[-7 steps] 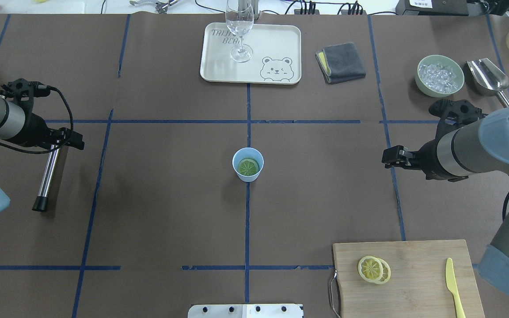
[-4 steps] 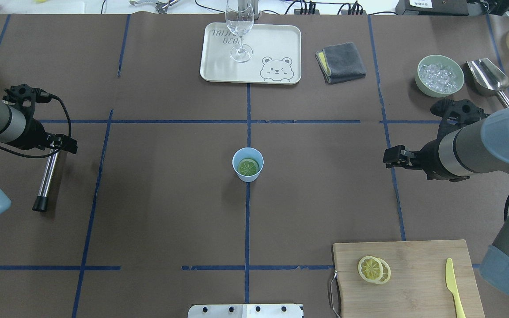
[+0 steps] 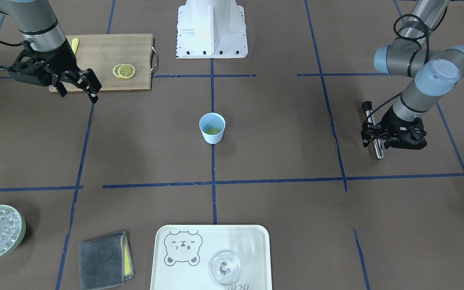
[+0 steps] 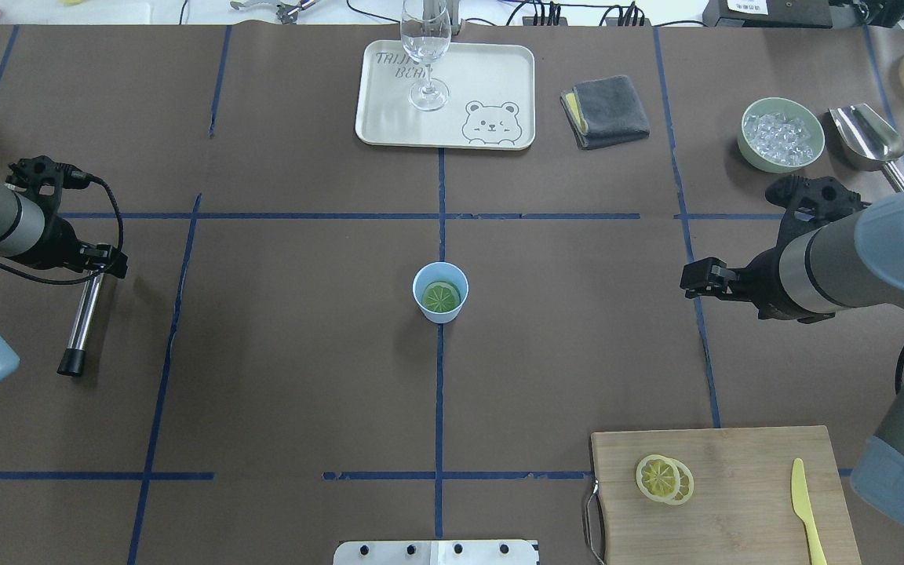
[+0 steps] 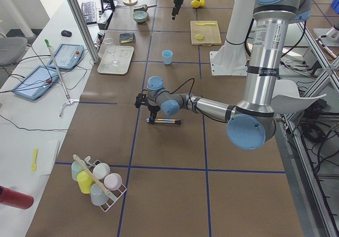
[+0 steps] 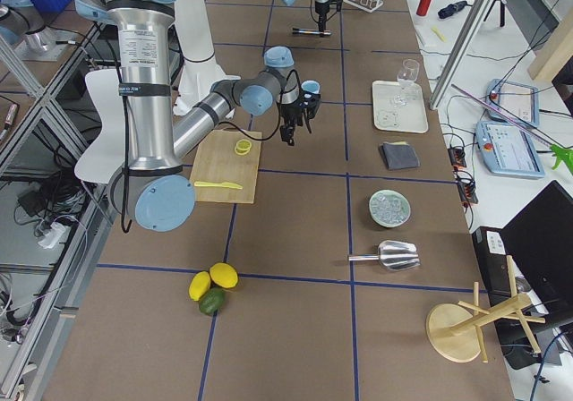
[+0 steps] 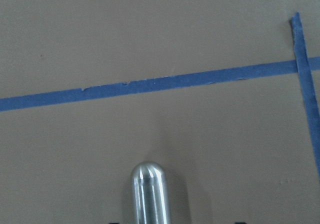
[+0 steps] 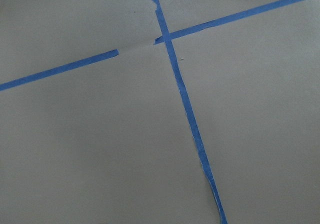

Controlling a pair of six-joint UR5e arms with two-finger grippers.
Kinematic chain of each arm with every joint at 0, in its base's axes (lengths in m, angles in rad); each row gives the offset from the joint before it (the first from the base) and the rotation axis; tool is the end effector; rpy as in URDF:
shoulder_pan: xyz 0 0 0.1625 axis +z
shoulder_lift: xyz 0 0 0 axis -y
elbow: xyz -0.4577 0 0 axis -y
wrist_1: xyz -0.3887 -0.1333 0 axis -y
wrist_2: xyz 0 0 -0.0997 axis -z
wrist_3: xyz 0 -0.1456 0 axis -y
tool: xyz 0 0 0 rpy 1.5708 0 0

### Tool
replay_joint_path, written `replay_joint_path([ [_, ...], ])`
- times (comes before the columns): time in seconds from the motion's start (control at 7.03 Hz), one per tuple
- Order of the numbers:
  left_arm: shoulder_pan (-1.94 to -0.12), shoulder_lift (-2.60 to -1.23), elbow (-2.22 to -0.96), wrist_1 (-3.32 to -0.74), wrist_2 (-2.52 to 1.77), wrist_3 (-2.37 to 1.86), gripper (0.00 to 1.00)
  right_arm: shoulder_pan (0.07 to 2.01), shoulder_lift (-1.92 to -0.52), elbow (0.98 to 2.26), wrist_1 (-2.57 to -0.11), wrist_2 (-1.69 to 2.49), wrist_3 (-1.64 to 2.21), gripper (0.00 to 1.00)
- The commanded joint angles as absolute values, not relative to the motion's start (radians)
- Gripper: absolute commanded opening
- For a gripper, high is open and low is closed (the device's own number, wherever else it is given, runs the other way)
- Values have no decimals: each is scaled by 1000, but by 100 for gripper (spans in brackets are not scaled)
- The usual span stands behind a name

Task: Squeeze lemon into cup
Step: 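Grasp the steel muddler upright with the left gripper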

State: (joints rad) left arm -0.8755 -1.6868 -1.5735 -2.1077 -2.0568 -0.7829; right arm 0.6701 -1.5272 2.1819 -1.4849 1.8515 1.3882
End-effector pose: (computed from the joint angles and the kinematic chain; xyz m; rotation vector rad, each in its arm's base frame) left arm 0.3320 -0.4998 0.6124 0.1592 0.7782 0.0763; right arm -0.3312 -0.3811 0.4191 0.0608 -0.7846 0.3584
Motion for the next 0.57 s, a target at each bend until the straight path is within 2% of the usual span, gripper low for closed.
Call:
replay_joint_path([
  [0.0, -876, -1684, -1563, -2108, -2054, -782, 68, 669, -1529, 2178, -1485, 1852, 1388, 100],
  [0.14, -876, -1687, -1565, -2108, -2054, -782, 42, 669, -1529, 2178, -1485, 1852, 1388, 100],
  [0.28, -876, -1686, -1566, -2103, -2054, -779, 0, 669, -1529, 2180, -1485, 1852, 1388, 100],
  [0.43, -876, -1689, -1565, -2103, -2054, -781, 0, 669, -1529, 2178, -1485, 1852, 1388, 100],
])
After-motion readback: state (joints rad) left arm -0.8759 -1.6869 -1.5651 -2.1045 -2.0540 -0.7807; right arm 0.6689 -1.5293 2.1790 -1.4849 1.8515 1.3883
